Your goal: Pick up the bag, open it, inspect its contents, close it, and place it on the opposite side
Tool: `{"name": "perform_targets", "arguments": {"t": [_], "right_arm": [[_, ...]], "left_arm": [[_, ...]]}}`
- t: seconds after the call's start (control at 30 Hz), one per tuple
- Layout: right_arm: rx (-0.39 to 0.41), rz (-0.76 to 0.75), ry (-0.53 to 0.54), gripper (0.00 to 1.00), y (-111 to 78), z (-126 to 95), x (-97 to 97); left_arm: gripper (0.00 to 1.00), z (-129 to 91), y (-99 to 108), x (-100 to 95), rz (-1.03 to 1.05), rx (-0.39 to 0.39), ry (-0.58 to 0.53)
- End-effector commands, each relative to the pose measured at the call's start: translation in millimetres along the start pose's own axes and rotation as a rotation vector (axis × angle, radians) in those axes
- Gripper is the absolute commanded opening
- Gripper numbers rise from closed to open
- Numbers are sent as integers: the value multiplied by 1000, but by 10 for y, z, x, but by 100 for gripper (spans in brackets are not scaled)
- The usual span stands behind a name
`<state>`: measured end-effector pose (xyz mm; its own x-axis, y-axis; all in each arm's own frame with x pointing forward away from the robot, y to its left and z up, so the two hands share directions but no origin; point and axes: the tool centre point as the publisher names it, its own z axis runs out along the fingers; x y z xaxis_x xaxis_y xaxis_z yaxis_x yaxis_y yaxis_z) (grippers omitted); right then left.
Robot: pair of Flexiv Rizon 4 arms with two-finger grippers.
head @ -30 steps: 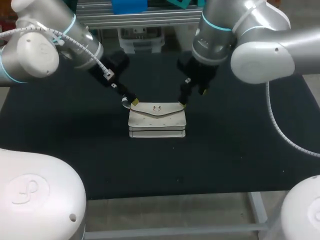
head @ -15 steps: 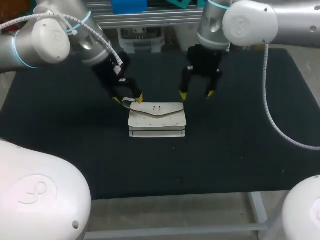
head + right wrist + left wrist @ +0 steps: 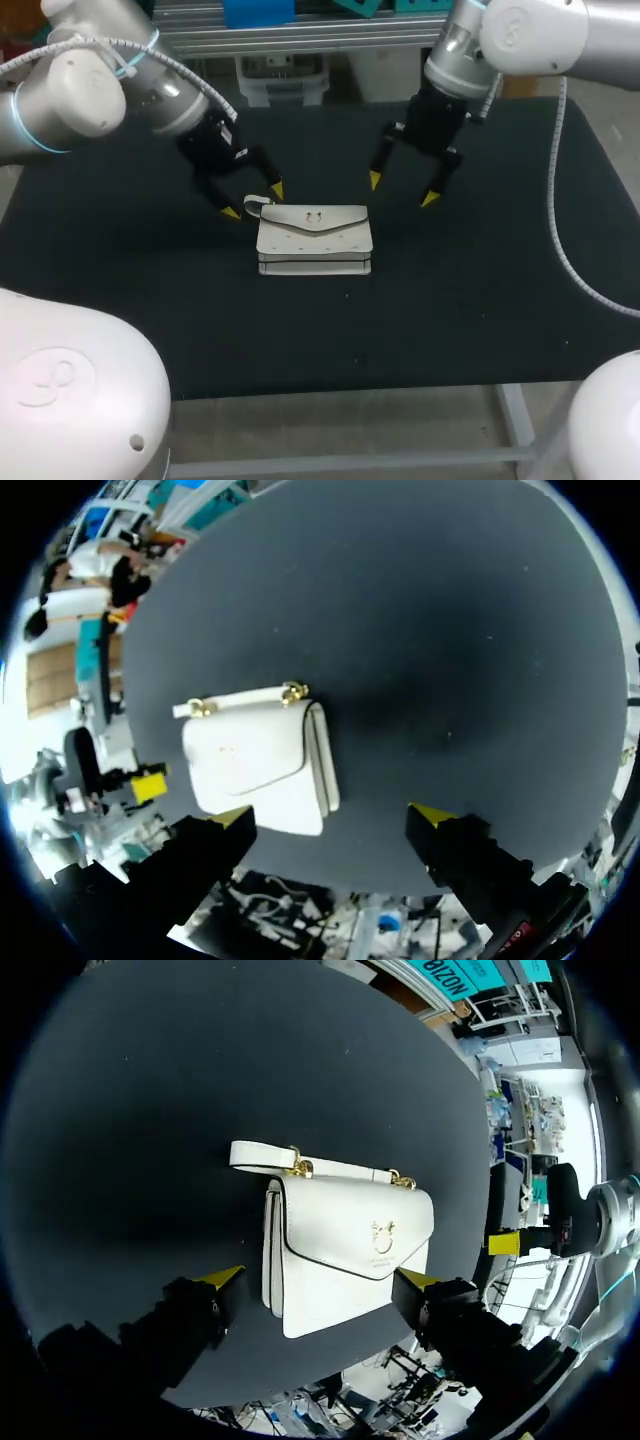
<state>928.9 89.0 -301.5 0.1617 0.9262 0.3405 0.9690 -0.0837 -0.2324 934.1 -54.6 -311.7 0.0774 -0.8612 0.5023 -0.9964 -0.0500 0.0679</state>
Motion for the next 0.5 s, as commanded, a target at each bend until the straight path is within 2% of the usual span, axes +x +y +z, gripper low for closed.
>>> {"name": "perform_targets", "arguments": {"t": [0.03,0.13,0.17,0.2,0.23,0.33,0.5], "right_arm": [[-236,323,301,100,-99,21,-105],[-236,323,301,100,-99,21,-105],[-214,248,337,100,-121,54,-63],[-230,237,322,100,-127,93,-23],[-248,207,371,100,-142,125,0],[-346,151,403,100,-151,187,35],[-380,51,496,100,-75,316,66]], "left_arm": [[100,24,15,-58,-149,10,73],[100,24,15,-58,-149,10,73],[100,24,15,-58,-149,10,73],[100,24,15,-58,-149,10,73],[100,62,25,-57,-166,10,112],[100,146,51,-50,-160,13,186],[100,218,33,-56,-171,8,310]]}}
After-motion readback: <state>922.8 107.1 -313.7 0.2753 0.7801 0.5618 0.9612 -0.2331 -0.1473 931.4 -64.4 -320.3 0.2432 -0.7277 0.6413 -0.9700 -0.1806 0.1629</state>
